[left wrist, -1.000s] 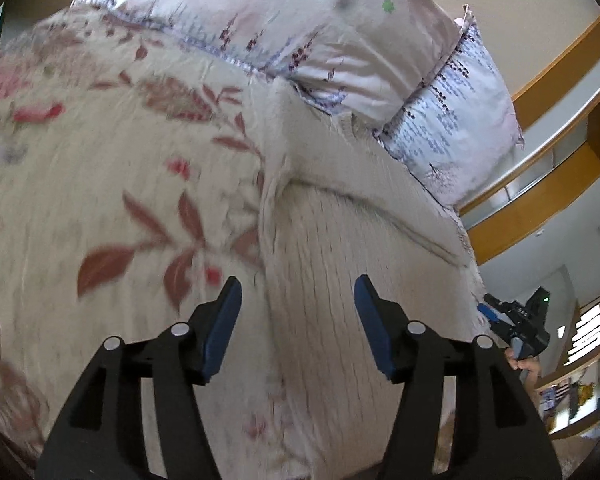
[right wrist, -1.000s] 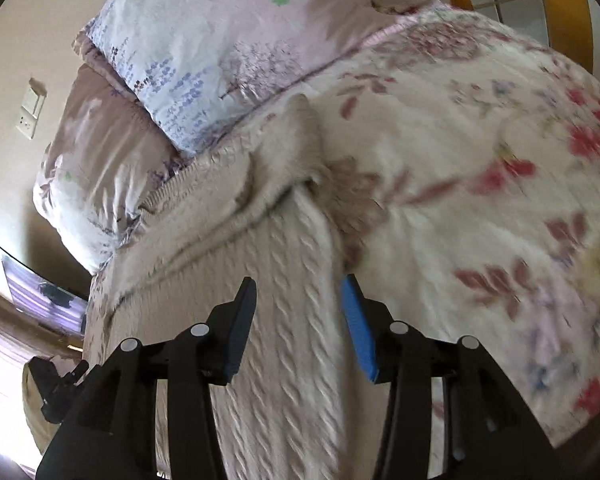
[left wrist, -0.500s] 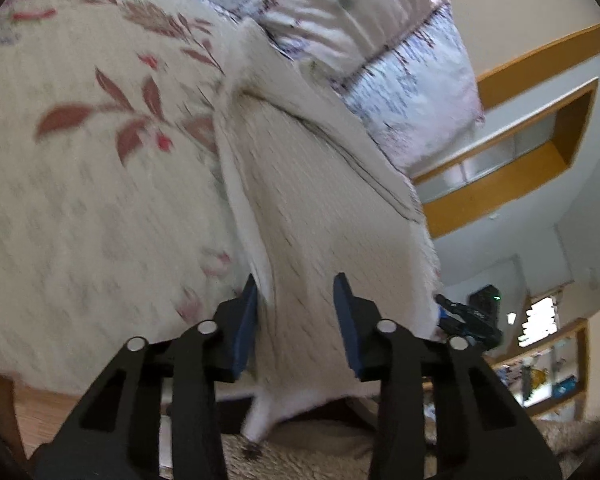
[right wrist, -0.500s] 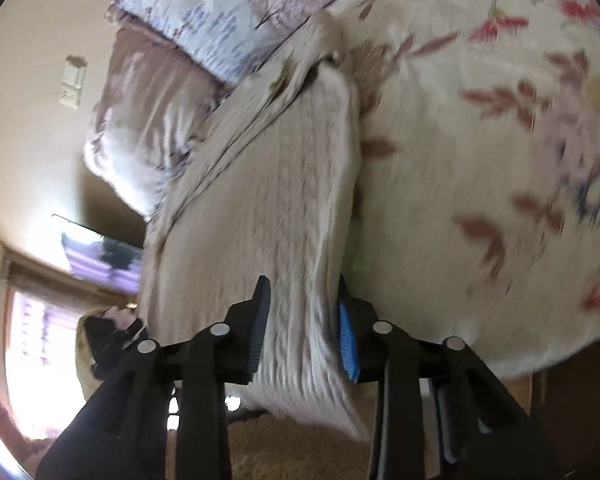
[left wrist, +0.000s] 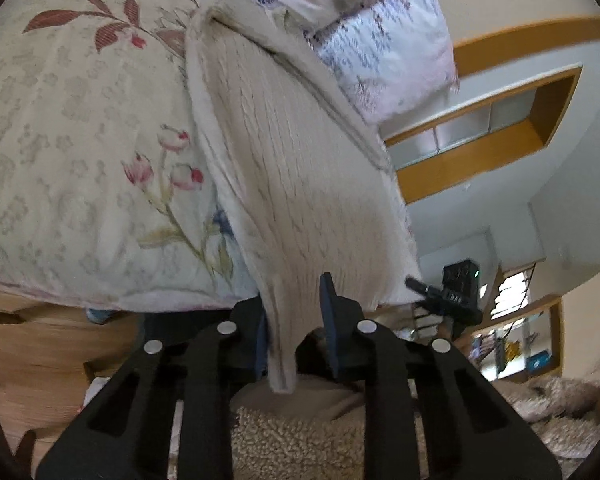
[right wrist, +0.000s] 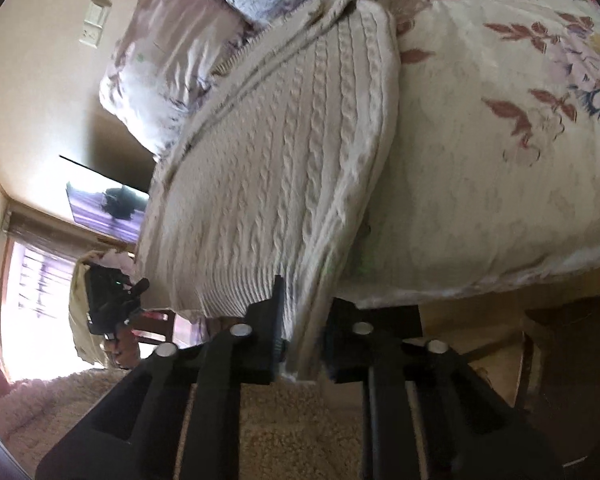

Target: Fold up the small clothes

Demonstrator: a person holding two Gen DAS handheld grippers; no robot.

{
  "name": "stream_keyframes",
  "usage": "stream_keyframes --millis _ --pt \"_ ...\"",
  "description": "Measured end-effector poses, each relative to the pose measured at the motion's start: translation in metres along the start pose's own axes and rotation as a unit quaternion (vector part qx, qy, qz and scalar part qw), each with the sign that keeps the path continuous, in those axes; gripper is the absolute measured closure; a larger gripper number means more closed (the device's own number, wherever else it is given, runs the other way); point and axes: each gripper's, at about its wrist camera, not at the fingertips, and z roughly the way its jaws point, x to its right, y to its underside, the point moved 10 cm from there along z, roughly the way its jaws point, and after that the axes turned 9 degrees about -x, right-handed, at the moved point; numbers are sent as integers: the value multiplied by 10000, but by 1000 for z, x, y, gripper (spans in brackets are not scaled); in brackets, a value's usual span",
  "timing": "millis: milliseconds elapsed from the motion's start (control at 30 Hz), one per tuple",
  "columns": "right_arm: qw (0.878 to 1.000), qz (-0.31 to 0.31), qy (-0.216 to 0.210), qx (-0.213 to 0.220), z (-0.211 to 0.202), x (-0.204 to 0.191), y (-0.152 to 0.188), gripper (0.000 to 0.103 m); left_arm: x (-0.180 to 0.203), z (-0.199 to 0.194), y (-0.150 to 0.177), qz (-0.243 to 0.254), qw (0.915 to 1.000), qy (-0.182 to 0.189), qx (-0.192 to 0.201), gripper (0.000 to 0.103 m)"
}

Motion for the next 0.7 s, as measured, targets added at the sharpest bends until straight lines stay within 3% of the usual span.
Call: stream_keyframes --millis 67,233,300,433,700 --pt "10000 8 -7 90 -1 -2 -3 93 4 5 1 138 9997 -165 -114 95" --pt "9925 -370 -168 1149 -37 -29 -30 95 23 -7 -18 518 9981 -228 234 97" --pt "9823 -606 50 1769 -61 -38 -43 95 27 -16 -28 628 9965 -334 432 97" --pt "9627 -971 305 2505 -86 -51 -57 95 28 -43 -58 653 9917 -564 952 97" --pt "9316 -1509 759 3219 -96 -71 -79 95 37 -69 -116 677 9802 -943 1606 97"
